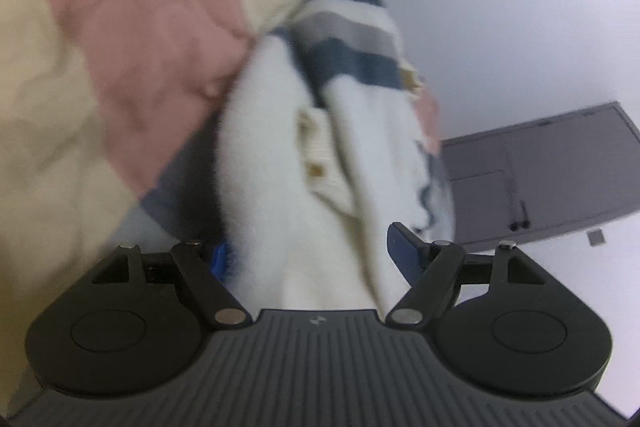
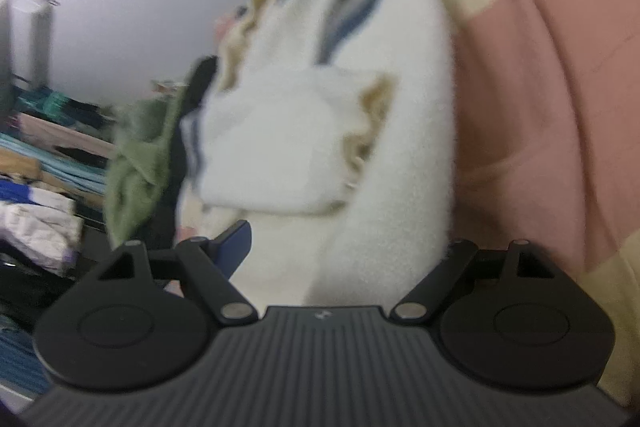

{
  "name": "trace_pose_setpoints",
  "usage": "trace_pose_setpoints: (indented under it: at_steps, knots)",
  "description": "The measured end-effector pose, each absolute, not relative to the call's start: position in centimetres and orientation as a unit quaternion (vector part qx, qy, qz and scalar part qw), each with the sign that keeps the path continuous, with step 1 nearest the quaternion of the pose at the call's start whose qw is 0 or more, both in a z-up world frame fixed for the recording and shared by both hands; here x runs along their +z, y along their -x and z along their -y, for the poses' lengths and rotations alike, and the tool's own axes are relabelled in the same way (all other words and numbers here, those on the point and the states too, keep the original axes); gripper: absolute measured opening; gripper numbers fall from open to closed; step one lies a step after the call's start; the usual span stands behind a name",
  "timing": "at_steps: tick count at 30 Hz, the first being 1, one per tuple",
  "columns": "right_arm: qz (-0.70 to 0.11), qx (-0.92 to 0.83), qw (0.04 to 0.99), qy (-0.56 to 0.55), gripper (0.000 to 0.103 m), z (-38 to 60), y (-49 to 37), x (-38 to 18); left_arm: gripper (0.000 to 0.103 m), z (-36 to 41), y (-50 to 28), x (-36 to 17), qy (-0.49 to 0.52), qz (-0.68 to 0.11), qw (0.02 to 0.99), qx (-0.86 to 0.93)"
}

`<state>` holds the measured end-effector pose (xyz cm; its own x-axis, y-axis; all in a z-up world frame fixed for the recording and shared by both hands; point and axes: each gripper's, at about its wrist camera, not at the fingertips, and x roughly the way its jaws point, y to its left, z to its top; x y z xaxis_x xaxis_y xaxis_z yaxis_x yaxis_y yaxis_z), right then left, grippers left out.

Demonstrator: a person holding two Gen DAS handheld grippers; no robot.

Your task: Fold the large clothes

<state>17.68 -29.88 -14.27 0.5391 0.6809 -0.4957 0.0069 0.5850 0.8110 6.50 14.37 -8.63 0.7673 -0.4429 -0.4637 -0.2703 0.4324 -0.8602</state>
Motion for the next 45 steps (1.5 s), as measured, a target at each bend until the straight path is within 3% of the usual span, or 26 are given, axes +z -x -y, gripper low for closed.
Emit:
trace_pose_setpoints:
  at_steps: [5,10,11,12,13,15,17,20,26,35,45]
  knots:
    - [-0.407,0.241,0.769,-0.429,0.083,30.2,-17.6,-14.2,0.079,-12.2,-7.1,-8.3,0.49,-0.385,0.78,-0.061]
    - [-0.451,0.196,0.78,-0.386,0.063,29.4,-18.3,-15.3,0.066,-10.3,-7.0,-9.0,0.46,-0.42,0.782,-0.032]
    - [-0.462,0.183,0.784,-0.372,0.054,29.2,-18.5,-15.5,0.054,-10.1,-7.0,-8.9,0.458,-0.417,0.785,-0.028]
    - [-0.469,0.172,0.785,-0.366,0.049,29.2,-18.7,-15.8,0.03,-10.1,-6.6,-8.8,0.466,-0.404,0.787,-0.024]
    - [-0.474,0.163,0.784,-0.366,0.039,29.2,-18.8,-16.1,0.021,-10.2,-6.1,-8.7,0.483,-0.388,0.785,-0.011]
    - [-0.474,0.157,0.782,-0.372,0.031,29.4,-18.8,-16.2,0.015,-10.4,-5.4,-8.5,0.511,-0.363,0.779,0.001]
    - [-0.464,0.171,0.785,-0.374,0.019,29.6,-18.6,-15.7,0.012,-10.8,-4.5,-7.5,0.525,-0.333,0.784,0.003]
    - [-0.429,0.208,0.791,-0.384,0.016,30.2,-17.8,-13.9,0.011,-11.3,-3.4,-5.5,0.544,-0.282,0.79,-0.021]
    - [-0.364,0.261,0.796,-0.407,0.015,32.0,-15.6,-10.3,0.011,-10.9,-0.9,-1.8,0.55,-0.203,0.805,-0.098]
    - [-0.309,0.322,0.775,-0.448,0.015,35.7,-10.3,-5.4,0.011,-9.3,7.1,5.2,0.499,-0.152,0.839,-0.158]
    - [-0.274,0.37,0.789,-0.406,0.016,36.8,-4.9,0.7,0.012,-9.2,15.4,7.2,0.505,-0.109,0.834,-0.193]
